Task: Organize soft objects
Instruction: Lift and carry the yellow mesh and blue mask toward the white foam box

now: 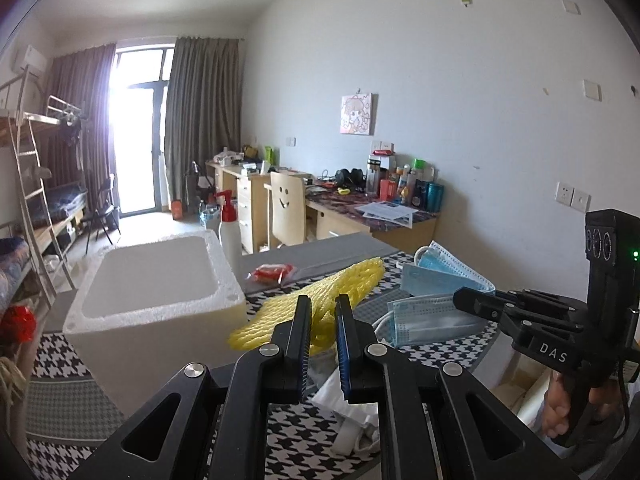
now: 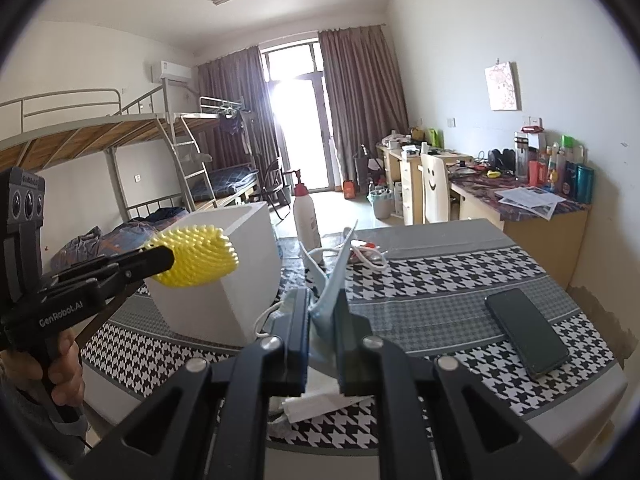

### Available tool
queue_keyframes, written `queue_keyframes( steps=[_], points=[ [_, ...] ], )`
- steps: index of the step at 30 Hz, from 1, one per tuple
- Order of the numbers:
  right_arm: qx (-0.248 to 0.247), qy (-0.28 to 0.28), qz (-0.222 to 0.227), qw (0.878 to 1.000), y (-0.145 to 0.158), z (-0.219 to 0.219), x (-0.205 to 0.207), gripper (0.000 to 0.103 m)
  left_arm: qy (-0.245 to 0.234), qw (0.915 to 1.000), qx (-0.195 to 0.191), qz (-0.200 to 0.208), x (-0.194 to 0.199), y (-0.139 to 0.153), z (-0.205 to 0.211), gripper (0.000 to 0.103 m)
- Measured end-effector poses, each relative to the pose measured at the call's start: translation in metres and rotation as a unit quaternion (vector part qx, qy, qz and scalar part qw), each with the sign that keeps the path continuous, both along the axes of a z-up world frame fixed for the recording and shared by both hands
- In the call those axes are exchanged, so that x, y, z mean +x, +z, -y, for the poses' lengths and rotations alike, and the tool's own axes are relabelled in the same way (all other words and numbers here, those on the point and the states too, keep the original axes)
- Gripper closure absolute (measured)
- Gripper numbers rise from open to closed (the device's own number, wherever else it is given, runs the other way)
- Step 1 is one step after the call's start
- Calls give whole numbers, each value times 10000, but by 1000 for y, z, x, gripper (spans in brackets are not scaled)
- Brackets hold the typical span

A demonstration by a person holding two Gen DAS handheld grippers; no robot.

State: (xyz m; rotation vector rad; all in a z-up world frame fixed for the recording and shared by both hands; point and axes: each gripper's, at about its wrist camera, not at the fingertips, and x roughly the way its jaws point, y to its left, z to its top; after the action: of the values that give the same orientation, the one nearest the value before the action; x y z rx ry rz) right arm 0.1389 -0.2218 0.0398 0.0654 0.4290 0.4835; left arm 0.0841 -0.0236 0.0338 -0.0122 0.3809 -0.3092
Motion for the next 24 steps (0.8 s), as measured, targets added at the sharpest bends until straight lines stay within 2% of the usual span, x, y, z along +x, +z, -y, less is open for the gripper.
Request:
queue_keyframes(
  steps=[24],
  points=[
    [189, 122, 259, 9994, 23, -7, 30, 89, 306, 9988, 46, 374, 17, 28, -4, 90]
  ],
)
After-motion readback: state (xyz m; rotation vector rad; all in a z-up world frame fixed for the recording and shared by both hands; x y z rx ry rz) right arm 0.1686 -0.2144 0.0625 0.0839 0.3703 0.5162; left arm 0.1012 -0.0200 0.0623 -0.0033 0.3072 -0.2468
